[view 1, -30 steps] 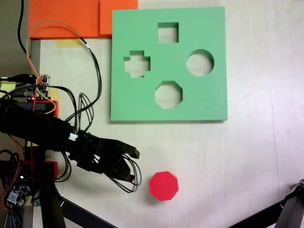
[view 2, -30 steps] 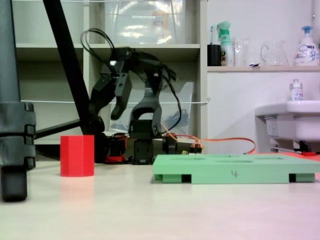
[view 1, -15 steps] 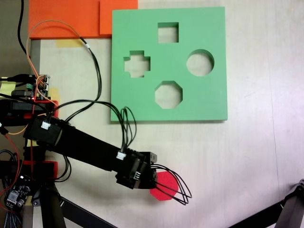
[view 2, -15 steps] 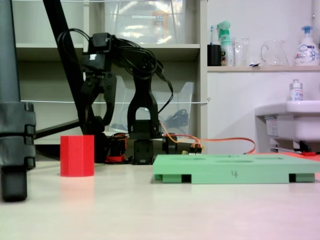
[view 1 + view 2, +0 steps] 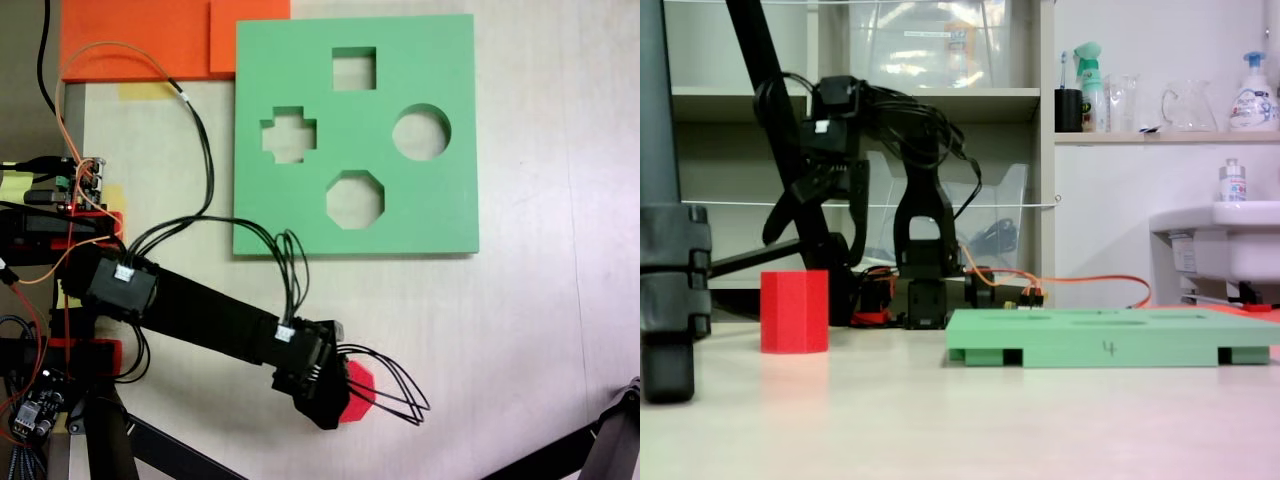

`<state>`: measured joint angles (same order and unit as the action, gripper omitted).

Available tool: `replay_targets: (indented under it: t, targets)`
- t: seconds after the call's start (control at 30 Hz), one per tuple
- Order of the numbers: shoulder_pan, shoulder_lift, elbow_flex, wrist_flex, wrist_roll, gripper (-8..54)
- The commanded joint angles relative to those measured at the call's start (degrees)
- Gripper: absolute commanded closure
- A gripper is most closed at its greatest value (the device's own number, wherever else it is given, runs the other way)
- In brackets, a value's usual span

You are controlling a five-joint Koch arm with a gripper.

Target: Put the octagonal pillar block into the corresponding hole

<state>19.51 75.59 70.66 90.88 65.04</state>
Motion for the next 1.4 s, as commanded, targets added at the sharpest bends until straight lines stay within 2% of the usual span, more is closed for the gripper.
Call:
replay_targets:
  t: [0.0,0.77,0.8,0.83,0.87,0.9,0.93,1.23,1.37]
  targets:
    - [1.05,0.44,-3.08,0.70,0.79,-6.7]
    - [1.49,-13.89,-8.17,-2.81,1.14,-6.4]
    - [1.23,-14.06,-8.17,-2.81,1.32,-5.6]
    - [1.23,-14.06,-8.17,-2.81,1.41,-2.3]
    - [1.23,-14.06,-8.00,-2.64,1.58,2.3]
    - [1.49,-14.06,-7.73,-2.20,1.85,10.2]
    - [1.67,-14.15,-7.56,-1.58,1.93,14.1]
    - [0.26,-15.21,-5.01,2.81,10.72,14.9]
    - [-2.55,-9.58,-5.19,5.19,14.68,15.3]
